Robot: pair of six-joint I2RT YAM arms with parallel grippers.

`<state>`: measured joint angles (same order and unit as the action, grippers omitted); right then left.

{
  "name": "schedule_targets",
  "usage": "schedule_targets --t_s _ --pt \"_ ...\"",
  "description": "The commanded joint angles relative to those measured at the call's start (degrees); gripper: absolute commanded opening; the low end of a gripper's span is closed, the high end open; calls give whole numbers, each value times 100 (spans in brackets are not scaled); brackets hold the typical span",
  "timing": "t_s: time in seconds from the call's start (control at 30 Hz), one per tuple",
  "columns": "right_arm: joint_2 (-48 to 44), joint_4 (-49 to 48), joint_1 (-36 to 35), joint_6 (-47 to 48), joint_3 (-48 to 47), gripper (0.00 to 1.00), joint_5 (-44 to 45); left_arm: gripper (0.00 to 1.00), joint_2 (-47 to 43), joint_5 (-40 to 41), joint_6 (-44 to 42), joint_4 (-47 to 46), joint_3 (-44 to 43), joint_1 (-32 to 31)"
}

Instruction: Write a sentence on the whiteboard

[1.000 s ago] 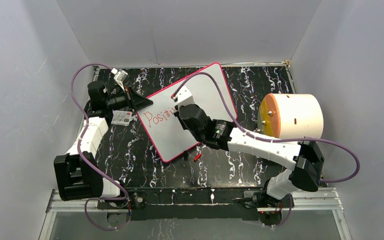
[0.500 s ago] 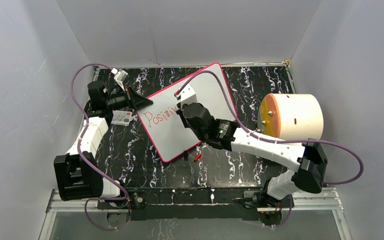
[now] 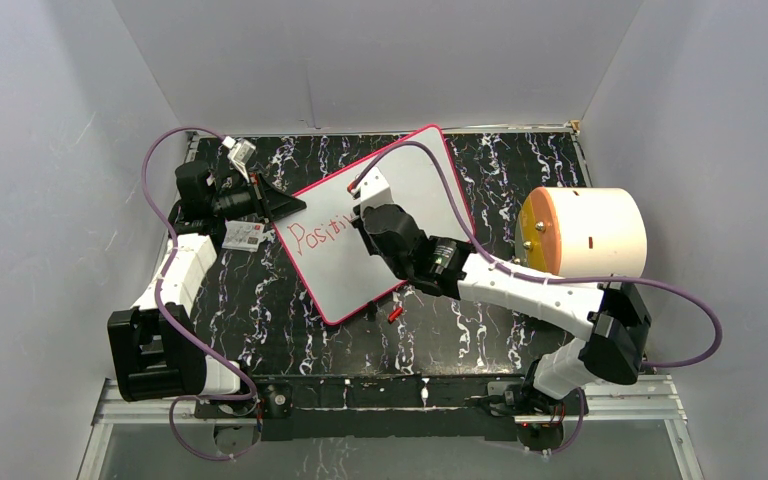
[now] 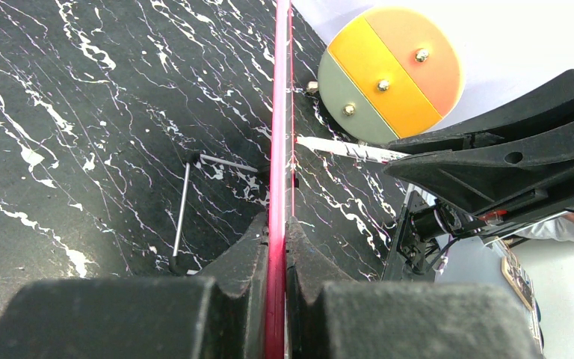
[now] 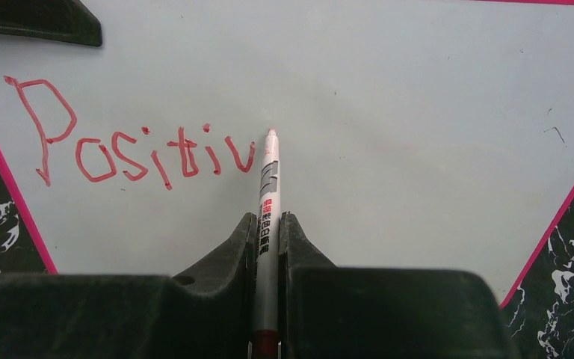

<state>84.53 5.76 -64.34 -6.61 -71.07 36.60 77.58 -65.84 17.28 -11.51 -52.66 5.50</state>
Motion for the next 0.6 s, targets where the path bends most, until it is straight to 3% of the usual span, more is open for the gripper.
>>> schedule_targets --t_s 0.0,0.57 --pt "31 -384 46 22 -121 0 -26 0 218 626 -523 404 56 1" --pt "40 -335 91 -7 -136 0 -42 0 178 634 -524 404 55 -6"
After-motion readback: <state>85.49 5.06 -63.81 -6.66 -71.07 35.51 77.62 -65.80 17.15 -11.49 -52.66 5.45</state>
